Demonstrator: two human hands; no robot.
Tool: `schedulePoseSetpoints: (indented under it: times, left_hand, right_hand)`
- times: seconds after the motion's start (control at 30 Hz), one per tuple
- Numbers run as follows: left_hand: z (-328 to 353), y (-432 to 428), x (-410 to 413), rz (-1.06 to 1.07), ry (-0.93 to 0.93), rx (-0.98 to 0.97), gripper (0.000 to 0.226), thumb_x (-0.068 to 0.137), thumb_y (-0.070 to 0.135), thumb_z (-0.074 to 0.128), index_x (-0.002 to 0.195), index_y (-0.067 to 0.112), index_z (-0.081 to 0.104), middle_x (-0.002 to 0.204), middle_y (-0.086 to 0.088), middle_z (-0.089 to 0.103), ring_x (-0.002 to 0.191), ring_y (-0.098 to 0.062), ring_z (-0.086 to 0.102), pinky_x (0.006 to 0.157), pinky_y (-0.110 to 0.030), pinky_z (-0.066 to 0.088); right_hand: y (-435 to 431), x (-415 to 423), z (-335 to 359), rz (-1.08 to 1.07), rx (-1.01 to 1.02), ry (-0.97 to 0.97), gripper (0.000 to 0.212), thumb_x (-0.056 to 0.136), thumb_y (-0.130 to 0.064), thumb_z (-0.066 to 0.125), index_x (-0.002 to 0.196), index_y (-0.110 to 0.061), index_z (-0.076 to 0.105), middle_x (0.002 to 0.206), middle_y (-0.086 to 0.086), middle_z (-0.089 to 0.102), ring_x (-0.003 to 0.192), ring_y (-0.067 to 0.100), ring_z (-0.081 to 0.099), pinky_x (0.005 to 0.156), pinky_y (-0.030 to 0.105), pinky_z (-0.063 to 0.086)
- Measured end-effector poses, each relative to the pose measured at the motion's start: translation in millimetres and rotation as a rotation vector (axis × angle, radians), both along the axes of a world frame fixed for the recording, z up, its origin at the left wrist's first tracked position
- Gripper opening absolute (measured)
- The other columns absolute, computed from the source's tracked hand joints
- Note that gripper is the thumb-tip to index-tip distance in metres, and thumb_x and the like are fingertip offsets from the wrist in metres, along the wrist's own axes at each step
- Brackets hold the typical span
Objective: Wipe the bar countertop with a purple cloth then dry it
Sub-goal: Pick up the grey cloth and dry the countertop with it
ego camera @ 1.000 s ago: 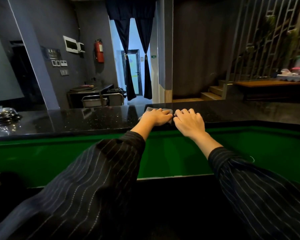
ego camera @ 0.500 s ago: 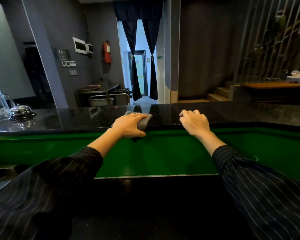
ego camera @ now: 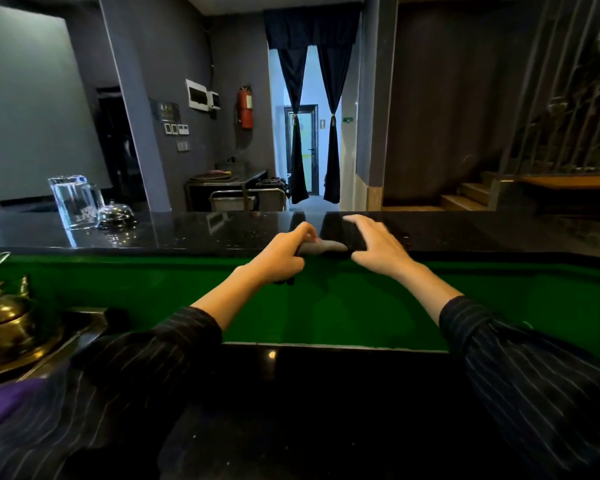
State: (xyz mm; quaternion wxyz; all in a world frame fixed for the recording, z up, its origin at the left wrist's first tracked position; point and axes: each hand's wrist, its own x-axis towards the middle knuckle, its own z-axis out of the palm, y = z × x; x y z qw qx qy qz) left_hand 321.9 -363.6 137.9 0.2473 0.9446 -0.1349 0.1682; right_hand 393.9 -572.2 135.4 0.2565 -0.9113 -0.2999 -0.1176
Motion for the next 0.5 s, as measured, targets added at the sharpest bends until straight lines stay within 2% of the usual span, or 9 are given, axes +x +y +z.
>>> schedulePoseSetpoints:
  times: [0.07, 0.13, 0.17, 0.23, 0.3, 0.33, 0.4, 0.5]
  left_hand:
    - [3, 20, -14, 0.047, -0.073, -0.137, 0.037, 0.070, -0.006, 0.048, 0.102, 0.011, 0.051, 0.096, -0.008, 0.066, 0.083, -0.020, 0.059, 0.068, -0.024, 0.045]
    - [5, 48, -28, 0.115, -0.150, -0.229, 0.025, 0.071, -0.007, 0.050, 0.092, 0.005, 0.055, 0.082, -0.006, 0.060, 0.075, -0.018, 0.054, 0.059, -0.015, 0.040]
    - [7, 65, -36, 0.152, -0.170, -0.249, 0.021, 0.071, -0.006, 0.053, 0.089, 0.003, 0.057, 0.080, -0.006, 0.058, 0.076, -0.019, 0.053, 0.059, -0.014, 0.038]
    - [11, 105, -50, 0.225, -0.155, -0.254, 0.017, 0.072, -0.004, 0.058, 0.087, 0.002, 0.060, 0.080, -0.007, 0.059, 0.078, -0.019, 0.054, 0.063, -0.017, 0.039]
    - [12, 150, -63, 0.290, -0.093, -0.273, 0.014, 0.072, 0.002, 0.065, 0.085, 0.007, 0.061, 0.080, -0.007, 0.060, 0.079, -0.018, 0.054, 0.069, -0.028, 0.042]
    - [12, 172, -71, 0.329, -0.053, -0.305, 0.013, 0.072, 0.006, 0.067, 0.082, 0.012, 0.060, 0.080, -0.006, 0.060, 0.078, -0.018, 0.054, 0.072, -0.030, 0.044]
    - [9, 216, -86, 0.407, 0.041, -0.422, 0.014, 0.069, 0.015, 0.071, 0.075, 0.017, 0.058, 0.078, -0.007, 0.061, 0.077, -0.020, 0.056, 0.076, -0.035, 0.049]
    - [-1, 272, -112, 0.504, 0.168, -0.564, 0.015, 0.074, 0.022, 0.070, 0.077, 0.012, 0.059, 0.071, -0.006, 0.057, 0.070, -0.021, 0.055, 0.062, -0.032, 0.049]
  right_hand:
    - [37, -18, 4, 0.168, 0.043, 0.017, 0.076, 0.075, -0.010, 0.065, 0.142, -0.033, 0.040, 0.153, 0.002, 0.035, 0.140, 0.025, 0.031, 0.111, 0.044, 0.030]
    - [76, -32, 9, 0.263, 0.135, 0.018, 0.060, 0.076, -0.007, 0.072, 0.132, -0.020, 0.055, 0.143, 0.008, 0.049, 0.132, 0.024, 0.041, 0.102, 0.030, 0.030]
    - [96, -38, 13, 0.278, 0.175, 0.013, 0.049, 0.076, -0.007, 0.074, 0.124, -0.012, 0.062, 0.133, 0.011, 0.057, 0.125, 0.024, 0.049, 0.099, 0.029, 0.034]
    - [136, -49, 19, 0.294, 0.204, 0.026, 0.025, 0.078, -0.009, 0.074, 0.102, -0.005, 0.069, 0.107, 0.013, 0.069, 0.104, 0.025, 0.061, 0.091, 0.036, 0.045]
    - [178, -59, 28, 0.300, 0.175, 0.037, 0.008, 0.080, -0.008, 0.071, 0.084, -0.006, 0.065, 0.086, 0.011, 0.066, 0.087, 0.023, 0.060, 0.074, 0.034, 0.046]
    - [200, -64, 33, 0.301, 0.160, 0.038, 0.006, 0.081, -0.007, 0.070, 0.084, -0.007, 0.064, 0.083, 0.009, 0.063, 0.084, 0.022, 0.058, 0.069, 0.031, 0.042]
    - [243, -74, 38, 0.299, 0.136, 0.037, 0.008, 0.083, -0.009, 0.068, 0.088, -0.003, 0.065, 0.084, 0.010, 0.062, 0.084, 0.024, 0.057, 0.068, 0.031, 0.040]
    - [306, -83, 40, 0.296, 0.088, 0.063, 0.009, 0.085, -0.012, 0.067, 0.087, -0.005, 0.063, 0.086, 0.011, 0.063, 0.086, 0.025, 0.056, 0.070, 0.032, 0.041]
